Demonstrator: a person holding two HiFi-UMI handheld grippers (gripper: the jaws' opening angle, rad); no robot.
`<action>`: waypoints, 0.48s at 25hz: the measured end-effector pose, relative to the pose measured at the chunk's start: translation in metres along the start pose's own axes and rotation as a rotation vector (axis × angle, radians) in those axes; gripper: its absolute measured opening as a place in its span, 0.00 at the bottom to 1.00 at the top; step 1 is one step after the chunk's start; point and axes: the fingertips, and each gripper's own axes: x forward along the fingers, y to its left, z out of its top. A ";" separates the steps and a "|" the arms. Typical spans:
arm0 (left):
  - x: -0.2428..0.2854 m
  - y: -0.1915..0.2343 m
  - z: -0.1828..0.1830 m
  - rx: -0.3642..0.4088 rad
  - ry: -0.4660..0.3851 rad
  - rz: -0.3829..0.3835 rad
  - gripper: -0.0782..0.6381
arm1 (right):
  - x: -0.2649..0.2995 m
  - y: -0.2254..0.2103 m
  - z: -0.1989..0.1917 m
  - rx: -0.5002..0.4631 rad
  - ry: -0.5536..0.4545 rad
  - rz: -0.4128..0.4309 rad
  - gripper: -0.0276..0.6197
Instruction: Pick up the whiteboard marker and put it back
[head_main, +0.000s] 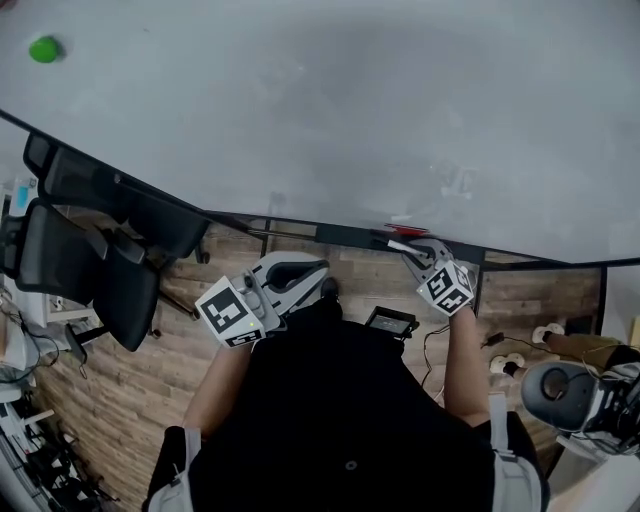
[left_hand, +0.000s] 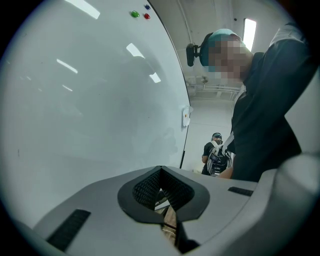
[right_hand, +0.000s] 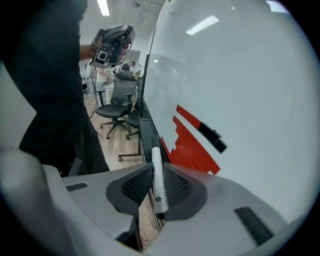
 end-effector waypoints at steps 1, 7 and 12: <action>-0.002 0.001 -0.001 -0.002 0.000 0.003 0.12 | 0.002 0.000 0.001 -0.006 0.004 0.002 0.16; -0.004 -0.001 -0.003 -0.003 0.004 0.005 0.12 | 0.002 -0.001 -0.002 0.018 0.022 -0.008 0.16; -0.007 0.001 0.000 0.018 0.005 0.020 0.12 | 0.004 0.000 -0.003 -0.004 0.041 -0.004 0.16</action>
